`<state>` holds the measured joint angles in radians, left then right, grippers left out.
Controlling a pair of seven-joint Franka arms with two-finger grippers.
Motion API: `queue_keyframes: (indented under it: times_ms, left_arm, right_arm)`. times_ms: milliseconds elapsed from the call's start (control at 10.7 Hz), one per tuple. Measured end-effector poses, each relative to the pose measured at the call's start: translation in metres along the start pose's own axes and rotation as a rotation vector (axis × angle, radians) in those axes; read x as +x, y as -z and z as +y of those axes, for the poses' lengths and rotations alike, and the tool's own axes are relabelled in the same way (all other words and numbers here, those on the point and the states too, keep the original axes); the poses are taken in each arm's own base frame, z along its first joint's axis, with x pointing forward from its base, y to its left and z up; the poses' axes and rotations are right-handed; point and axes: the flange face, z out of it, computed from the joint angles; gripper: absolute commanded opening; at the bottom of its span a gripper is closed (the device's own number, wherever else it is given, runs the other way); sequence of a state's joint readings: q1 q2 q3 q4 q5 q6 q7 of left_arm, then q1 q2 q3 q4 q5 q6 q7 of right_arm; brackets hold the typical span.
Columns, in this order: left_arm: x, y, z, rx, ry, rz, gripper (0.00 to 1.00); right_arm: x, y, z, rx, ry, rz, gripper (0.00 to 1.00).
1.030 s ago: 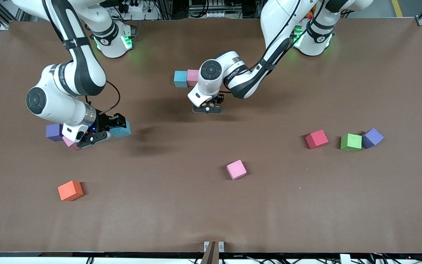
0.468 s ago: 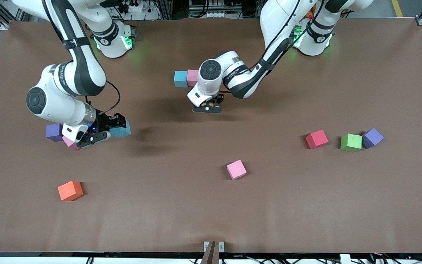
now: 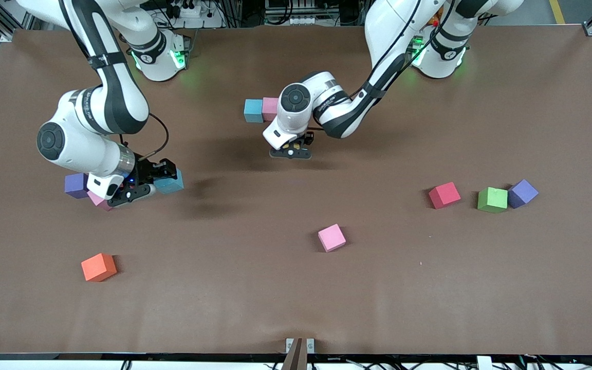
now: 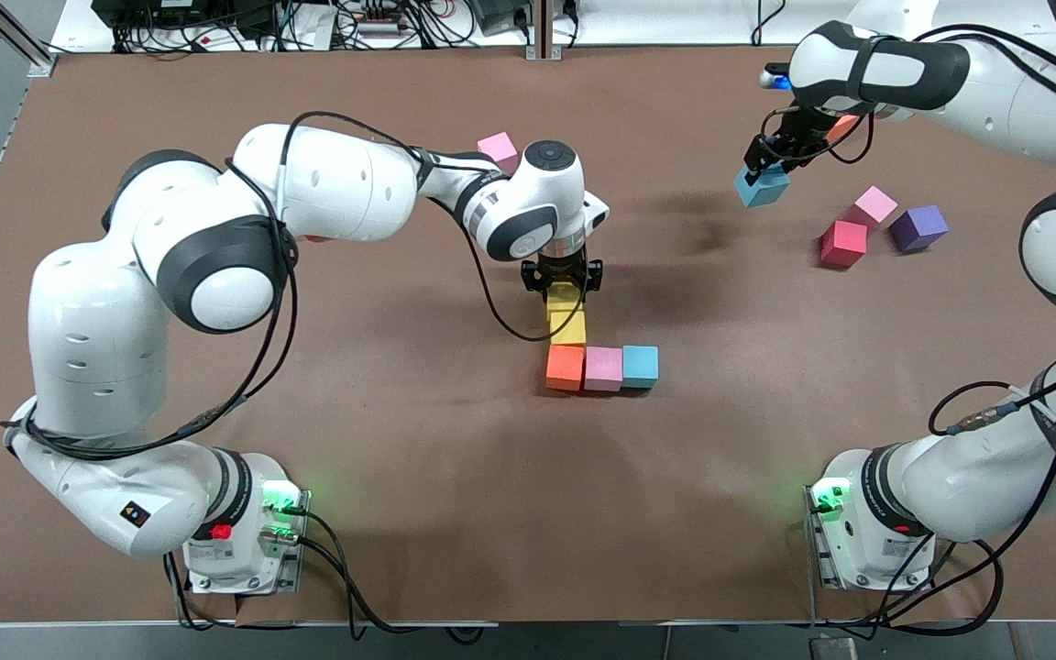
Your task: Form number 2 with 11 blocks
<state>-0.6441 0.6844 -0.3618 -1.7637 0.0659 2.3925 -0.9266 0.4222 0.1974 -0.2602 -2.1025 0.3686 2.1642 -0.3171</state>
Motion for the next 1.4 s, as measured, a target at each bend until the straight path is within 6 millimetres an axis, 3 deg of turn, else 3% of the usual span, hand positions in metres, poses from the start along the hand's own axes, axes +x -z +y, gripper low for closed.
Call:
queue_keyframes:
  times_ms: [374,655,842,1123,1404]
  left_arm:
    - [0.006,0.016,0.008,-0.029,-0.001,0.027,1.00]
    - [0.012,0.075,0.012,-0.063,0.030,0.088,1.00]
    - [0.023,0.122,-0.004,-0.047,0.069,0.113,1.00]
    - [0.057,0.185,-0.059,-0.001,0.141,0.130,1.00]
    - [0.112,0.238,-0.161,0.044,0.156,0.125,1.00]
  right_arm:
    - [0.000,0.000,0.000,0.001,-0.009,-0.003,0.42]
    - [0.001,-0.002,-0.014,-0.001,-0.052,-0.006,0.42]
    - [0.002,-0.005,-0.032,-0.004,-0.068,-0.010,0.42]
    - [0.005,-0.014,-0.076,-0.015,-0.121,0.000,0.41]
    - [0.003,-0.031,-0.158,-0.028,-0.172,0.063,0.41]
